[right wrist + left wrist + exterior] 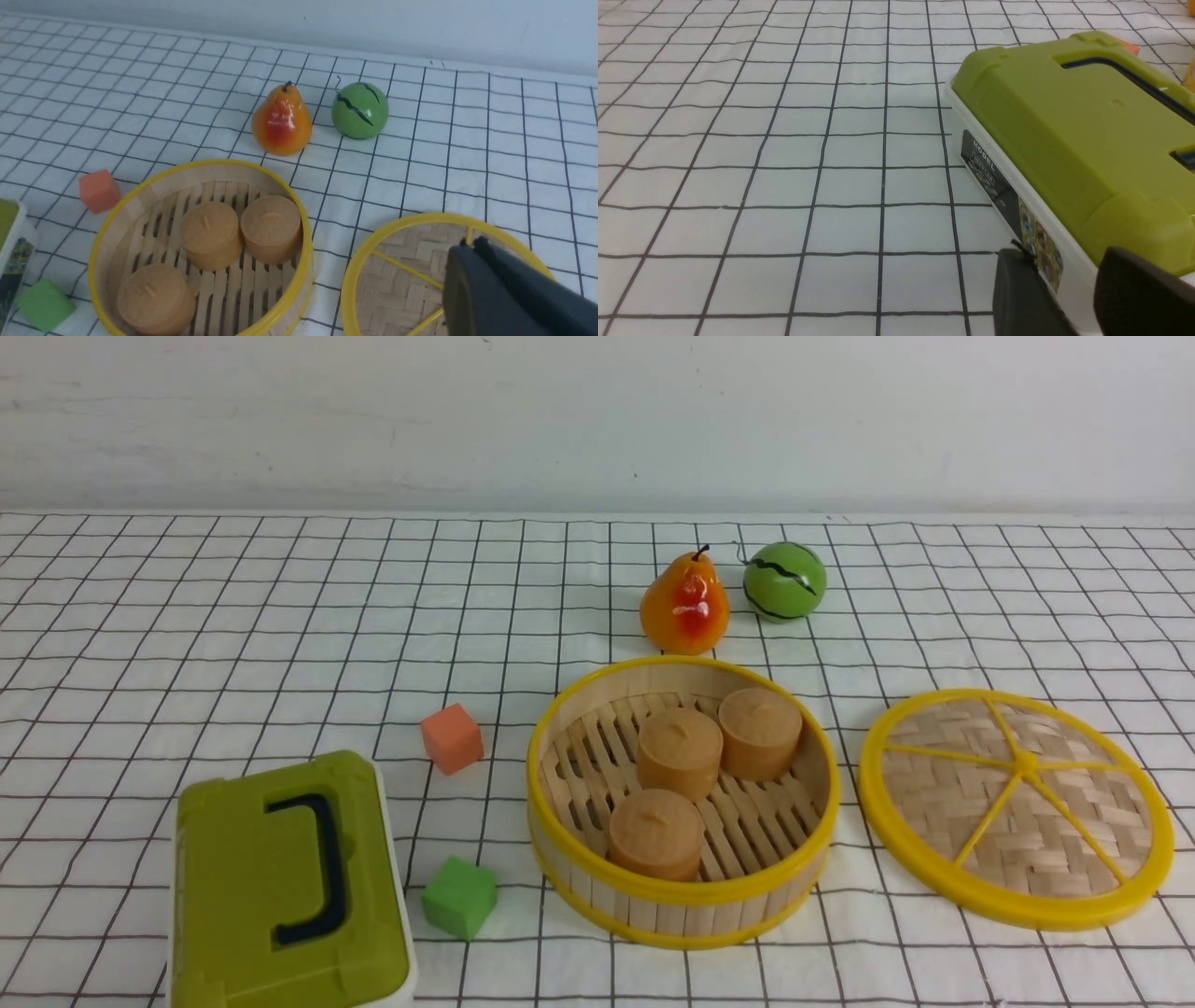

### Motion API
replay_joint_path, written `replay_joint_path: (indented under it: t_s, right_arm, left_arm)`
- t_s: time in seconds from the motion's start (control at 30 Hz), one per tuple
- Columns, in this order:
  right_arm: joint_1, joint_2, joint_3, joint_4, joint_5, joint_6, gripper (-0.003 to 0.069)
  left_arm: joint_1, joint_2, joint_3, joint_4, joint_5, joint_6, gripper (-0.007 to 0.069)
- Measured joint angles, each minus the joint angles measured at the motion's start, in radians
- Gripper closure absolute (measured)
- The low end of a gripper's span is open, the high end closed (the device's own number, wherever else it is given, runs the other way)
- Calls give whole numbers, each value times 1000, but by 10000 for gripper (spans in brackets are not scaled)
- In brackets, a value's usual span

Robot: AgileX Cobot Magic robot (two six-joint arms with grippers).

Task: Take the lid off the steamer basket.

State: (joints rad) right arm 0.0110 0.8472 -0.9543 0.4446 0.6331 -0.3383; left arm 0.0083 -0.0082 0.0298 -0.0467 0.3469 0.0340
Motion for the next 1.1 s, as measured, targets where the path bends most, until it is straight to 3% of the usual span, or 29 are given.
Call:
replay_joint_path:
  t_s: [0.23,0.7,0.93,1.1]
  right_arm:
    - [0,-163,85,6,45,-6,676]
    - [0,-191,90,-7,177,-7,670]
    - [0,-308,321,-135,-99,-7,670]
    - [0,-520,618,-271,-362,136,670]
  left_arm:
    - [0,0,0,0,0,0,386]
    - [0,0,0,0,0,0,386]
    - [0,0,0,0,0,0,385]
    - [0,0,0,0,0,0,385]
